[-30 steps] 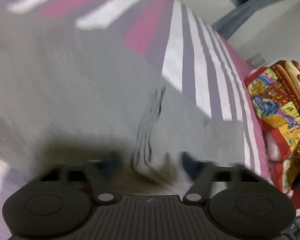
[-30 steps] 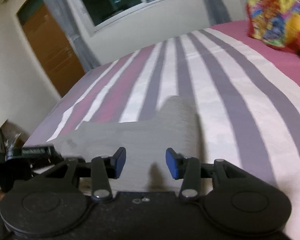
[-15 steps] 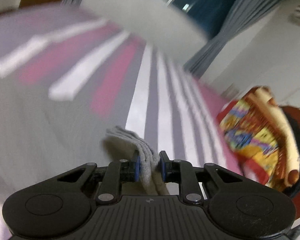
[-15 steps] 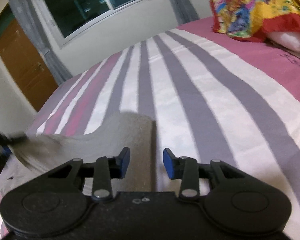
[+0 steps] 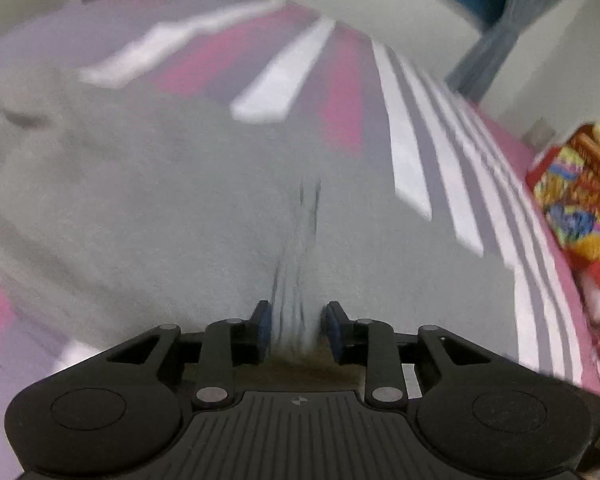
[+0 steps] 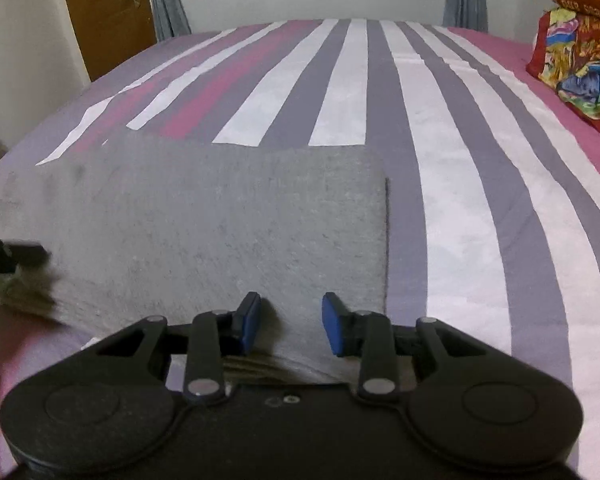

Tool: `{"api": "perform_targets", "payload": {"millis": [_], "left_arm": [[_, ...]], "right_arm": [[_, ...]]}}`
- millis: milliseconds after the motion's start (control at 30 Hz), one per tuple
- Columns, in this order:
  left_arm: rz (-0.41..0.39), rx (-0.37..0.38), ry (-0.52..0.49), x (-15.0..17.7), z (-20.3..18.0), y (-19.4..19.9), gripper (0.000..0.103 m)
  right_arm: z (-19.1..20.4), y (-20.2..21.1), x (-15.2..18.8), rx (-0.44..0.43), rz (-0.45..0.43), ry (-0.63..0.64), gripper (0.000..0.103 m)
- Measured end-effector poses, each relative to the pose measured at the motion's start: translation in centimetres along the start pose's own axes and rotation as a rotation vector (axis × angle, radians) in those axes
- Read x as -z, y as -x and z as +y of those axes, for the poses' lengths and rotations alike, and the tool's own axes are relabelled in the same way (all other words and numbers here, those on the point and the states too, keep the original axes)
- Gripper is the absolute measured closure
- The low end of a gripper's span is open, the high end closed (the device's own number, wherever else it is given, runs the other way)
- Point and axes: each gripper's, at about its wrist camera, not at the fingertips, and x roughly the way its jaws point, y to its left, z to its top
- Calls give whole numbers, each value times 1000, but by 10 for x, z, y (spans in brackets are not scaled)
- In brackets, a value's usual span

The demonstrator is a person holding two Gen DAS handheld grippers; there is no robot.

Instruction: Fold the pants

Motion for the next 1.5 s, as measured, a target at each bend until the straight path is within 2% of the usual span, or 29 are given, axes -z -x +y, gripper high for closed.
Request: {"api": "perform_targets", "payload": {"millis": [67,133,233,333,400,433,567,700,800,833,900,1000,1200,1400,1467,1500], "left_arm": [[-32,13,8,-8,1,10,74],[-17,31,-2,-15,-6,7,74],[8,28,-36,-14,-21,-8,74],[73,-2,-57,-4,-26,-31,74],[64,-22,-74,6,-25,-39,74],[60,-25,-79,8,-24,-37,74],[81,-31,-72,2,-27,-32,74],[52,-95,-108,0,-32,-16,74],[75,-127,-106,5,-30,-16,74],[77,-136,-110,7,-28,-19,73],[80,-151,-119,11,-25,-22,66],[75,-142,-97,9,-22,-16,66],[41,-167,-130,8,-21,1,66],[9,-180,-126,7,-5,22,66],[5,-187,-122,8,4,28,64],[4,-192,-116,8,9,30,59]], "right_arm": [[-4,6,-6,-45,-20,-52,66],[0,7,-13,-67,-42,-59,66],[18,3,-22,-73,-58,-28,67],[31,-1,-23,-68,-68,12,67],[34,-12,-20,-53,-30,32,68],[35,-20,-17,-43,7,44,68],[33,-22,-16,-38,9,56,68],[42,-6,-21,-61,-49,43,66],[53,-5,-21,-70,-69,59,66],[57,-10,-21,-67,-52,68,66],[62,-23,-15,-48,10,92,65],[64,-18,-14,-38,-2,95,65],[74,-2,-15,-71,-43,74,65],[94,-6,-14,-82,-19,101,64],[98,-6,-15,-79,-15,105,64],[98,-3,-16,-79,-25,97,64]]}}
